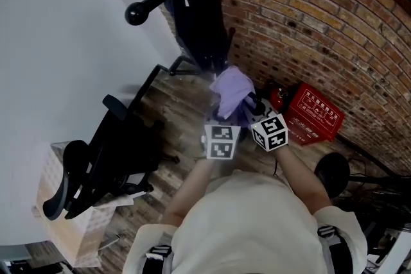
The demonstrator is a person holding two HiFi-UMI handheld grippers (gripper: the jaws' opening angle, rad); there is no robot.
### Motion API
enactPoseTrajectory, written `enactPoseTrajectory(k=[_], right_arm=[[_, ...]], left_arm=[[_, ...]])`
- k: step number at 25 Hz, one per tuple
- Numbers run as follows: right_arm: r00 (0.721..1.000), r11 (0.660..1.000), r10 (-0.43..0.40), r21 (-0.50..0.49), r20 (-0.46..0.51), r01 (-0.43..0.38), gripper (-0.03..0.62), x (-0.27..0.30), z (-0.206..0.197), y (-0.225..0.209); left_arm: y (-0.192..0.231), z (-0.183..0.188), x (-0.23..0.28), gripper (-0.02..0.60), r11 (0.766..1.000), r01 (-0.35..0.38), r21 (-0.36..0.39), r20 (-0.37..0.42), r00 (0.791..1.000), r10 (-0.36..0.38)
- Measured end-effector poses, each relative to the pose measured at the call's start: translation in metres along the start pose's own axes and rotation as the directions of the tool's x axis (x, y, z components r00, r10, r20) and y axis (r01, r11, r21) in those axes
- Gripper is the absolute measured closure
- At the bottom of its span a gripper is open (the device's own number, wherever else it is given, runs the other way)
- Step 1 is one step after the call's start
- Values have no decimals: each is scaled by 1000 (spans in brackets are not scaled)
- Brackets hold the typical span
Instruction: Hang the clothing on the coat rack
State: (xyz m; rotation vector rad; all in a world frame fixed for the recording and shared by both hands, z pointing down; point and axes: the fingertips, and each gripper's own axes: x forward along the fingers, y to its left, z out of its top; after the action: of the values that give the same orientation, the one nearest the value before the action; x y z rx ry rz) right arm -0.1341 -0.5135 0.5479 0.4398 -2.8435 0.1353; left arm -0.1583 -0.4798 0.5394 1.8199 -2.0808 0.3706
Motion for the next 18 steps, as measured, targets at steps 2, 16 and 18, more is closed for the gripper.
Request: enactPoseTrajectory(k=[2,16,18], right_arm=[[1000,1000,-3,2,0,3,568,-1,0,1],[999,999,-16,-30,-51,14,472,-22,2,4],[998,999,-39,-22,-43,38,444,-29,4,5]], left_arm=[[0,0,0,483,1000,1,2,-1,1000,-1],[-3,-1,-21,375,996,73,-51,33,997,-71],[-2,-2,-29,341,995,80,-54,40,996,-78]])
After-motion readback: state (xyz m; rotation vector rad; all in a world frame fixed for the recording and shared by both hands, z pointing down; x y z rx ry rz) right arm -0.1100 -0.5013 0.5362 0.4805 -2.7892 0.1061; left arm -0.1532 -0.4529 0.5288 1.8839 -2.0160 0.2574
